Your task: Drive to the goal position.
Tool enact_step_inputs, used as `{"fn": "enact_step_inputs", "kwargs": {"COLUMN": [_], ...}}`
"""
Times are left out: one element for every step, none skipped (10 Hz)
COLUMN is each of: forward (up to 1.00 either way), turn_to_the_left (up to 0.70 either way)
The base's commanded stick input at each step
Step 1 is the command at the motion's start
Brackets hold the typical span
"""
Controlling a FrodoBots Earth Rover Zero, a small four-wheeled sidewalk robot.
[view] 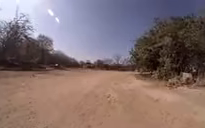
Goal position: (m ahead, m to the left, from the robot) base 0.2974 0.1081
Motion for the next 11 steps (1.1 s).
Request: {"fn": "enact_step_inputs", "kwargs": {"forward": [0.5,0.5,0.5,0.5,0.5,0.5,0.5,0.5,0.5,0.5,0.5], "turn_to_the_left": [0.0,0.0,0.0,0.0,0.0,0.0,0.0,0.0,0.0,0.0,0.0]}}
